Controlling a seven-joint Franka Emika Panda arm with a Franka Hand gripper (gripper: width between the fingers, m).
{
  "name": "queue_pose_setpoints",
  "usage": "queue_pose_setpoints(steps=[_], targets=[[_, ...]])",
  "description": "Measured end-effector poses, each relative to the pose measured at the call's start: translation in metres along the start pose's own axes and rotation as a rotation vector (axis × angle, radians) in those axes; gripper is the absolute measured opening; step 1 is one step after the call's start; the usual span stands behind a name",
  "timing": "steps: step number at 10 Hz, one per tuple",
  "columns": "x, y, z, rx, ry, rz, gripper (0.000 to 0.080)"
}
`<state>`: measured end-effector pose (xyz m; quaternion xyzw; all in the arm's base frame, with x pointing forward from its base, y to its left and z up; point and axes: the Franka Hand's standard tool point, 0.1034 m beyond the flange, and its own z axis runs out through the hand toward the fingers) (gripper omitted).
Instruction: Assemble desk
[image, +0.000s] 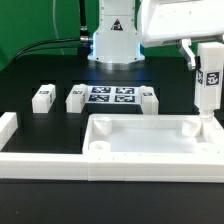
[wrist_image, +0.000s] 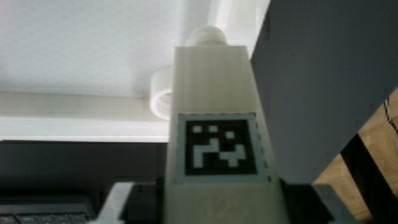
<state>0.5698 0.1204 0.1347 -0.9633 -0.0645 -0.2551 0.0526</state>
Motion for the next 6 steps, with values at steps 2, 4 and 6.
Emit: queue_pose_setpoints(steps=[2,4,6], targets=[[0.008,0.011,0.014,-0.009,0.033,-0.134,0.0289],[0.023,0.016,0.019,-0.012,0.037,-0.18,0.0289],[0.021,0.016,0.02,-0.011,0.032,-0.181,0.0289]])
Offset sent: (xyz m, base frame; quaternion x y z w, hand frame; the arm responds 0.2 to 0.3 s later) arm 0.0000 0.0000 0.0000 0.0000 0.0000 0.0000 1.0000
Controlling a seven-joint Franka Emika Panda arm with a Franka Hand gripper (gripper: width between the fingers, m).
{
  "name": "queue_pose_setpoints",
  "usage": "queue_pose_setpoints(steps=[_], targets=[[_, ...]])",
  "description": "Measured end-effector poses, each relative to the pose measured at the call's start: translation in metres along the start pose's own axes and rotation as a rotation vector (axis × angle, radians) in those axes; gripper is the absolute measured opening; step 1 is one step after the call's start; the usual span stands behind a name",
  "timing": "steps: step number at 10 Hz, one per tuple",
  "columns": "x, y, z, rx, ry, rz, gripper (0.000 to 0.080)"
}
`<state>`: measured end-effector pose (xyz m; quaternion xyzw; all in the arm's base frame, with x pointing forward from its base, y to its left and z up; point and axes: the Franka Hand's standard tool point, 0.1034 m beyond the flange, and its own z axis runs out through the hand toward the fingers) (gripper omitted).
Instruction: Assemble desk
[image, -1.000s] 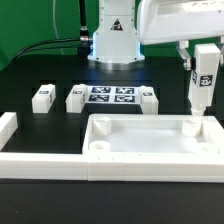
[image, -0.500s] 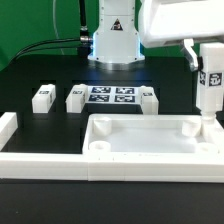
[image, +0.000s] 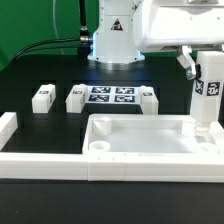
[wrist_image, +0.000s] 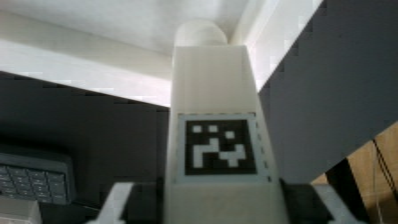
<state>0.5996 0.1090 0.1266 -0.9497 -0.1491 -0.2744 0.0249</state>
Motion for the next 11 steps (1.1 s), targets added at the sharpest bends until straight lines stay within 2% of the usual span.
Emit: queue_pose_setpoints(steps=[1,3,5,11], targets=[[0.0,0.0,0.001,0.001,-0.004,-0.013,0.0289],[0.014,0.006,0.01,0.008,-0.024,-0.071,0.0289],[0.025,0.003,0.017,0.02,-0.037,-0.094,0.0289],[0.004,0.0,0.027,0.02,-0.042,-0.09,0.0289]])
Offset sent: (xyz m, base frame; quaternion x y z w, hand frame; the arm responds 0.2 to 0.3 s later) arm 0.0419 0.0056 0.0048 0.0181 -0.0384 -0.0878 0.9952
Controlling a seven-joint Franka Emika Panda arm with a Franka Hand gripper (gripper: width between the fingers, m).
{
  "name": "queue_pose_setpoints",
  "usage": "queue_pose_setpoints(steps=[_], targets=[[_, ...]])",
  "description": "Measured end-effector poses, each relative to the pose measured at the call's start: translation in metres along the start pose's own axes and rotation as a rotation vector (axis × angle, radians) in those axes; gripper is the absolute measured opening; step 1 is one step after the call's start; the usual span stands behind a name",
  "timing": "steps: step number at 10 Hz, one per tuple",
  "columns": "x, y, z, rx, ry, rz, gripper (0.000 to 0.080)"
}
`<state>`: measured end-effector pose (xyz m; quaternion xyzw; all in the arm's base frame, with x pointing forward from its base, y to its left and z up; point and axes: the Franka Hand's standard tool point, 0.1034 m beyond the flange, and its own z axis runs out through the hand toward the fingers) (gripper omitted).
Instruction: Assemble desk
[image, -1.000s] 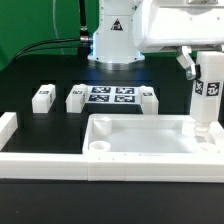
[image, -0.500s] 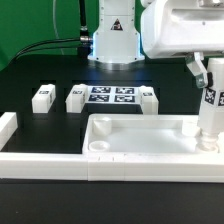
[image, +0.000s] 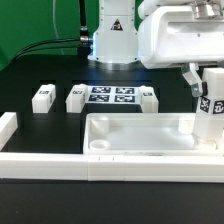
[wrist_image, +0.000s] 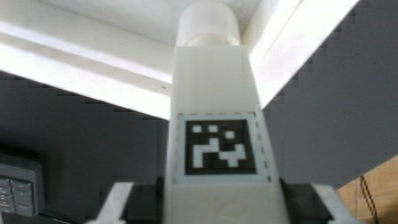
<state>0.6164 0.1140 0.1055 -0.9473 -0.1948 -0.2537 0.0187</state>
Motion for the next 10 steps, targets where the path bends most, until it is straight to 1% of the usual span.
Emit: queue_pose_setpoints(steps=[3,6,9,10], targets=[[-0.005,-0.0002,0.0035,0.002,-0.007,0.0,0.029],[-0.0015,0.0019,0.0061,-0.012,0.034,0.003,0.0291],[-0.0013,0.002,0.0064,-0.014,0.039,0.003,0.0299],[-0.0013,0.0025,0.0063,-0.015,0.039,0.003,0.0509]])
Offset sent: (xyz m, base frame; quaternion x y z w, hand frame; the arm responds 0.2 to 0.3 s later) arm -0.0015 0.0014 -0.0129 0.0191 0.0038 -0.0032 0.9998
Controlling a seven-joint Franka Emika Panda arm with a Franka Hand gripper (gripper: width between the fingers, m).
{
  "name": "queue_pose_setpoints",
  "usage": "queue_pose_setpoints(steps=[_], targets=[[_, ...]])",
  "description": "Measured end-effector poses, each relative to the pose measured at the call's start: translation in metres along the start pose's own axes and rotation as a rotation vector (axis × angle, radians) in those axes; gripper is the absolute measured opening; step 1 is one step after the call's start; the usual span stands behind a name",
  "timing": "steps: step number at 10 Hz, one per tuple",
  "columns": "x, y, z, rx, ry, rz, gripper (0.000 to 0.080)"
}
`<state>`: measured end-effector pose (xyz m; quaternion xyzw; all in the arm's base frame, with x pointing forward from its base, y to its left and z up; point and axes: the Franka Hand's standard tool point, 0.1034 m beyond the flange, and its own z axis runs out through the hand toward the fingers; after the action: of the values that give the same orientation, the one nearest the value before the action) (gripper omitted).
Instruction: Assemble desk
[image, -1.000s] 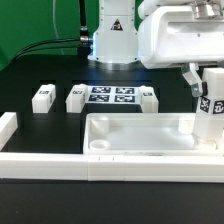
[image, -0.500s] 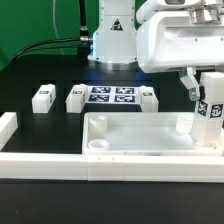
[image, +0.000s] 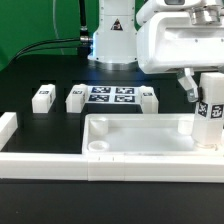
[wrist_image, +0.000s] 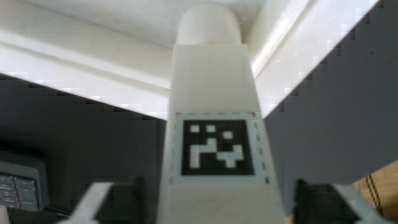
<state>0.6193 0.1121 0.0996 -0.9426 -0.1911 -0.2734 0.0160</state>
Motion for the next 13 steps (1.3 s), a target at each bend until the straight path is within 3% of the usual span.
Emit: queue_pose_setpoints(steps=[1,2,5,9,11,13], targets=[[0.003,0.004,-0.004,-0.004,-0.001,0.005,0.0509],[0.01,0.005,-0.012,-0.006,0.003,0.006,0.0619],[0.025,0.008,-0.027,-0.005,0.002,0.003,0.0648],[0.023,0.005,-0.025,0.006,-0.024,0.003,0.0649],[0.013,0.01,-0.015,0.003,-0.04,0.031,0.0649],[0.015,0.005,-0.012,0.061,-0.2,0.059,0.0649]])
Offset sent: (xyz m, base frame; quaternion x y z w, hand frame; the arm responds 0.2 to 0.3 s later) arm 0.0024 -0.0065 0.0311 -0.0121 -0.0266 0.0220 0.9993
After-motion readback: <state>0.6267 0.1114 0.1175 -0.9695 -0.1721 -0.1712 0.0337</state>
